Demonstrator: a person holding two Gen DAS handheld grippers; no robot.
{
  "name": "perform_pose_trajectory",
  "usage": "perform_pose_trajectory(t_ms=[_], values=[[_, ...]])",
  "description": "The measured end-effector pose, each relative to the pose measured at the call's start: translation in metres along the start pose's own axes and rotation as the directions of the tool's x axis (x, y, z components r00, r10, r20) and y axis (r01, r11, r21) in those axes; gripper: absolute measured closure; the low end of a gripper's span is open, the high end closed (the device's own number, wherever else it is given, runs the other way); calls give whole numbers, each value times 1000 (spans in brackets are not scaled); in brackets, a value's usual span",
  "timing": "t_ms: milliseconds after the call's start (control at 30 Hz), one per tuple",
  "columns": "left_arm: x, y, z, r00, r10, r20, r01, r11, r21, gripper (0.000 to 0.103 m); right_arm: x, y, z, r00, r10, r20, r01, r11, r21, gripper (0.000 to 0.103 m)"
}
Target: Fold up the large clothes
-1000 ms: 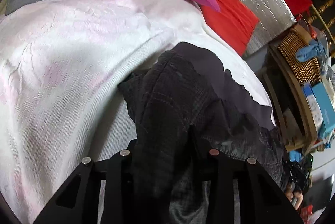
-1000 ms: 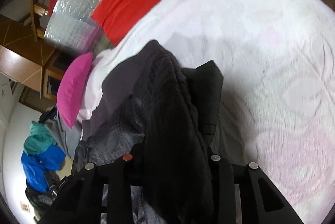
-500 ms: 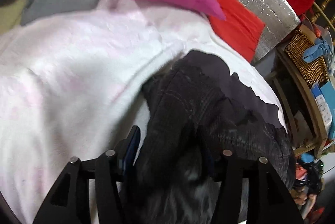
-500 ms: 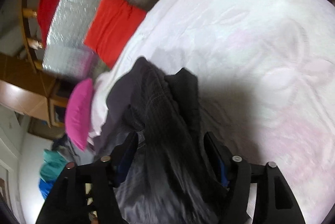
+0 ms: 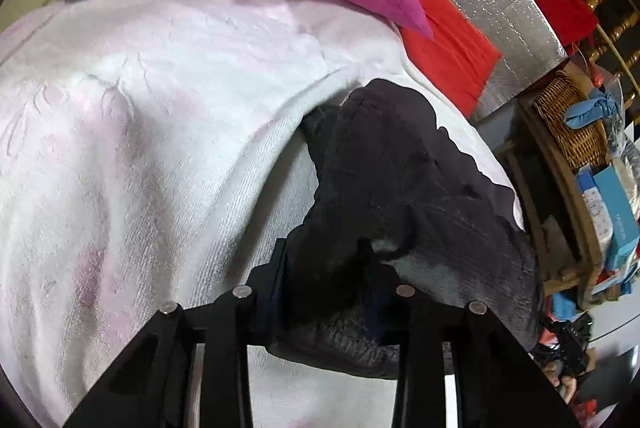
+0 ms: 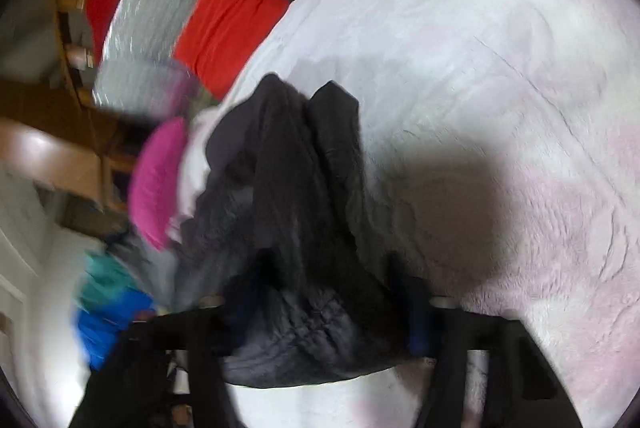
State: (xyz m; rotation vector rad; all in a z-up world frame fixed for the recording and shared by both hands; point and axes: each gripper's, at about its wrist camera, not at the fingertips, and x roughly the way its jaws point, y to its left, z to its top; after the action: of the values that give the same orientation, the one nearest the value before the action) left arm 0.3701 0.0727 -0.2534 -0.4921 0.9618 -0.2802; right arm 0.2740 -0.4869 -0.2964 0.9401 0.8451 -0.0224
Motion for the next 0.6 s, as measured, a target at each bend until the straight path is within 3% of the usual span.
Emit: perform_pose_trajectory(t_ms=[33, 100, 200, 233, 300, 367, 433, 500, 533, 567, 600], values=[[-1, -2, 0, 1000, 0, 7, 0, 1000, 7, 76, 0, 8, -1, 1000, -23, 22, 24, 999, -38, 66], [-5, -5, 0, 999, -5, 34, 4, 1000, 27, 82, -9, 22, -3, 996, -15, 87, 23, 996, -91, 72], [-3, -6, 1, 999, -2, 39, 0, 999, 45, 83, -20, 27, -3, 988, 1, 155, 15, 994, -105, 77], [-1, -4, 1, 1000, 6, 25, -7, 999, 43, 82, -19, 26, -3, 988, -12, 153, 28, 994, -103, 77], [12, 1, 0, 999, 28, -36, -27, 999, 30, 80, -3, 17, 0, 993, -83, 89, 90, 992, -86, 77], [17, 4, 1, 998, 31, -57, -31, 999, 13, 76, 9, 2, 0, 995, -104, 9, 104, 994, -35, 76], [15, 6, 3, 998, 26, -56, -27, 1000, -1, 73, 3, 2, 2, 997, -79, 13, 79, 997, -15, 72], [12, 6, 4, 998, 25, -51, -26, 1000, -14, 68, -7, 1, 2, 998, -59, 32, 59, 998, 6, 61], [10, 6, 4, 998, 34, -45, -35, 999, -17, 65, -9, 1, 2, 997, -65, 36, 64, 998, 16, 39], [7, 6, 4, 998, 44, -33, -45, 999, -16, 62, -15, -3, 1, 997, -69, 47, 67, 997, 41, 31], [1, 5, 4, 999, 51, -14, -51, 999, -12, 60, -22, -7, 0, 996, -55, 68, 50, 996, 69, 31]])
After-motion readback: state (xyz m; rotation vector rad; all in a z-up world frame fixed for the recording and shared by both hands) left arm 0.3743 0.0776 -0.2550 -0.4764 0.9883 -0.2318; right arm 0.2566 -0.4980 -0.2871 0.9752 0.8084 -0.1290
